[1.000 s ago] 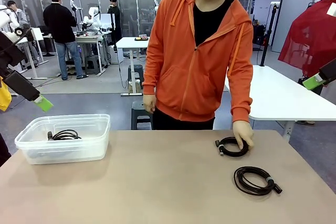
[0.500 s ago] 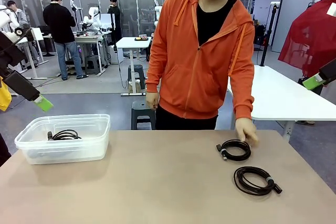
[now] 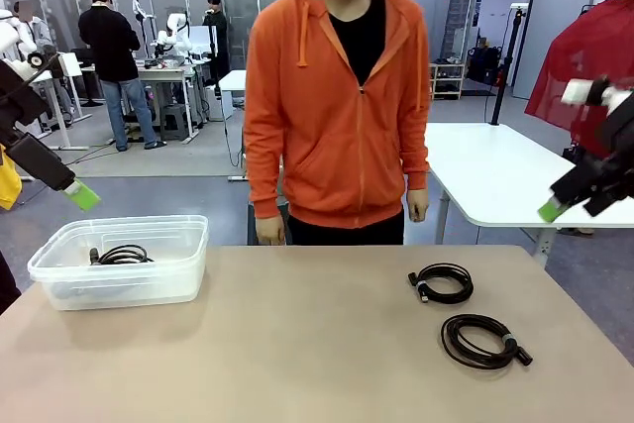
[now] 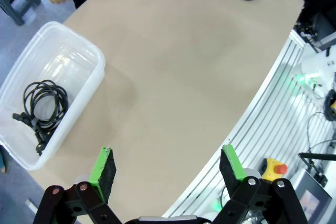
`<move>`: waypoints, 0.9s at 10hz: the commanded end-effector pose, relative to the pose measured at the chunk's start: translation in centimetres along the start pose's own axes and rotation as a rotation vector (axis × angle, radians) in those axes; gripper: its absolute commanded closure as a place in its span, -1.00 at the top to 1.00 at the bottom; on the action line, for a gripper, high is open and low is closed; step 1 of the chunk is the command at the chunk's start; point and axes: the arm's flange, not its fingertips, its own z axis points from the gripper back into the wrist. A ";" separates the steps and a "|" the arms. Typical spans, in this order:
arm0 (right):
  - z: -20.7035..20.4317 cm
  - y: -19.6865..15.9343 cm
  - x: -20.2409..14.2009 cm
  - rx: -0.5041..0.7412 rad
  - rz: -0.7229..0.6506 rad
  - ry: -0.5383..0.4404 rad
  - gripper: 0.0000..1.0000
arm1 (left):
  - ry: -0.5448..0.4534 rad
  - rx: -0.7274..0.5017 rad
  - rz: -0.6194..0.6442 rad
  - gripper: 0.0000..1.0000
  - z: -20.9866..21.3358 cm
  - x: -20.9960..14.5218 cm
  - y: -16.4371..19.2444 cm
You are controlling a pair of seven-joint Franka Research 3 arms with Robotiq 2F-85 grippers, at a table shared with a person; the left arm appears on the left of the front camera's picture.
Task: Organize and store the cables.
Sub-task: Place the USB Extension Cable into the Organizing box.
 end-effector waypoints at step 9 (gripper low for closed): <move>-19.0 -2.1 -1.7 -0.261 -0.207 0.137 1.00 | -0.005 -0.006 -0.001 1.00 0.0 0.0 0.0</move>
